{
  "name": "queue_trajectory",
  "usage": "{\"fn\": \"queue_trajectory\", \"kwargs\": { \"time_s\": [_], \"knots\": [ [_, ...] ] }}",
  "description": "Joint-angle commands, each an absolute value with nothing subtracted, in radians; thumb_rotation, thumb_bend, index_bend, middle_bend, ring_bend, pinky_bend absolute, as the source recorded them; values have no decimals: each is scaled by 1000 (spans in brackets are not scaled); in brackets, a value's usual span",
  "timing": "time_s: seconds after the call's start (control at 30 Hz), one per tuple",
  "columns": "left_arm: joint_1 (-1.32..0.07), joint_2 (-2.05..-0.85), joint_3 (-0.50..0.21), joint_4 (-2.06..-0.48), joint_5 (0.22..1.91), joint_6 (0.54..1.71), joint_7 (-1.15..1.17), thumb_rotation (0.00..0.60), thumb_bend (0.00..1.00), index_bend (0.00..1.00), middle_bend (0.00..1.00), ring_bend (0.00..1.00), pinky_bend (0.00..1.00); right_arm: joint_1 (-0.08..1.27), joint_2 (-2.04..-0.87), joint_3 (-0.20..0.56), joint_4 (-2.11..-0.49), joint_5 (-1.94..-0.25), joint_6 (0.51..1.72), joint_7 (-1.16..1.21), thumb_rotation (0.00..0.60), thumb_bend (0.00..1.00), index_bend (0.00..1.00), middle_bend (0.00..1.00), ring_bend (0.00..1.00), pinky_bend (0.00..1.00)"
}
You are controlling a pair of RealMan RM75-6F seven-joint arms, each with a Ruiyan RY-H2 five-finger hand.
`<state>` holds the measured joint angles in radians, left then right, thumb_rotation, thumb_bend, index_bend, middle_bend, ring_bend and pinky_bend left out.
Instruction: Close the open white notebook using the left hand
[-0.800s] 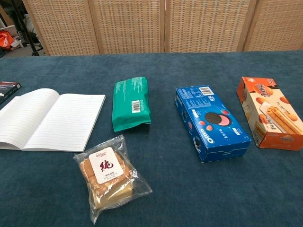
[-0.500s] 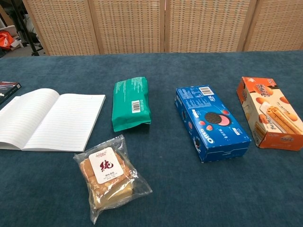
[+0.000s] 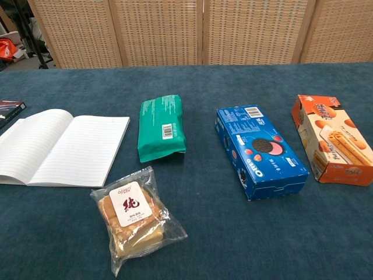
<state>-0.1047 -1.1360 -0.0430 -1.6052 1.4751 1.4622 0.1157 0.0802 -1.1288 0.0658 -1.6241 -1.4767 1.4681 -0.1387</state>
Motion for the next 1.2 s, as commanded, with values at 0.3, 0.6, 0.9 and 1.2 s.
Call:
{"fn": "queue_trajectory", "kwargs": {
  "time_s": [0.3,0.6,0.9,1.2],
  "knots": [
    [-110,-1136,-38,-1614,1478,1449,111,600,0,0,0,0,0,79,-1127,68,-1623,-1472,1468,-129,600,90,54,0,0,0],
    [-154,-1162,-34,-1574,1476,1372,127,600,0,0,0,0,0,81,-1127,73,-1620,-1460,1463,-126,600,91,54,0,0,0],
    [-209,-1221,-39,-1482,1472,1302,179,600,0,0,0,0,0,80,-1126,76,-1618,-1456,1464,-120,600,91,54,0,0,0],
    [-257,-1268,-38,-1399,1461,1233,207,600,0,0,0,0,0,80,-1128,76,-1619,-1456,1464,-124,600,91,54,0,0,0]
  ]
}}
